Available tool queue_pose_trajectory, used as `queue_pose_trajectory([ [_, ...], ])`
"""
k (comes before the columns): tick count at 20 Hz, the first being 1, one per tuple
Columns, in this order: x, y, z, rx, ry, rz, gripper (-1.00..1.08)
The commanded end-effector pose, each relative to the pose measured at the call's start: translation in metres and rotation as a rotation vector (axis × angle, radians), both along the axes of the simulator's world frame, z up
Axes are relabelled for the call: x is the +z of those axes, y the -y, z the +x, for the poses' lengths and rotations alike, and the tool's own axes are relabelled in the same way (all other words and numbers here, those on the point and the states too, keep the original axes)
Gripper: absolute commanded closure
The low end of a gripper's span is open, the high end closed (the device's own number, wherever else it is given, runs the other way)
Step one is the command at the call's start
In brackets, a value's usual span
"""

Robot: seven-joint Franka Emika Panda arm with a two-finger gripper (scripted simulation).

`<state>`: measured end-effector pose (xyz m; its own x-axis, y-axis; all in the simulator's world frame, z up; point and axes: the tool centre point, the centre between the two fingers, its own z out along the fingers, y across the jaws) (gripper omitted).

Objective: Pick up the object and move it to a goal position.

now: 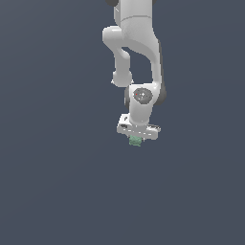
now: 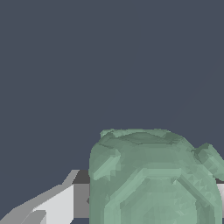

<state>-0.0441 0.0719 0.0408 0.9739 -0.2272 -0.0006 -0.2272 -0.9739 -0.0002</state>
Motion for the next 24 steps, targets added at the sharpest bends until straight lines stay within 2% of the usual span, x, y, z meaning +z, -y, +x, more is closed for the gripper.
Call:
queue_pose_trajectory([
  [1, 0.003, 0.002, 0.0, 0.0, 0.001, 0.0, 1.08],
  [11, 0.045, 0.04, -0.007, 0.0, 0.001, 0.001, 1.08],
  [24, 0.164, 0.142, -0.025, -0.001, 0.001, 0.003, 1.08],
])
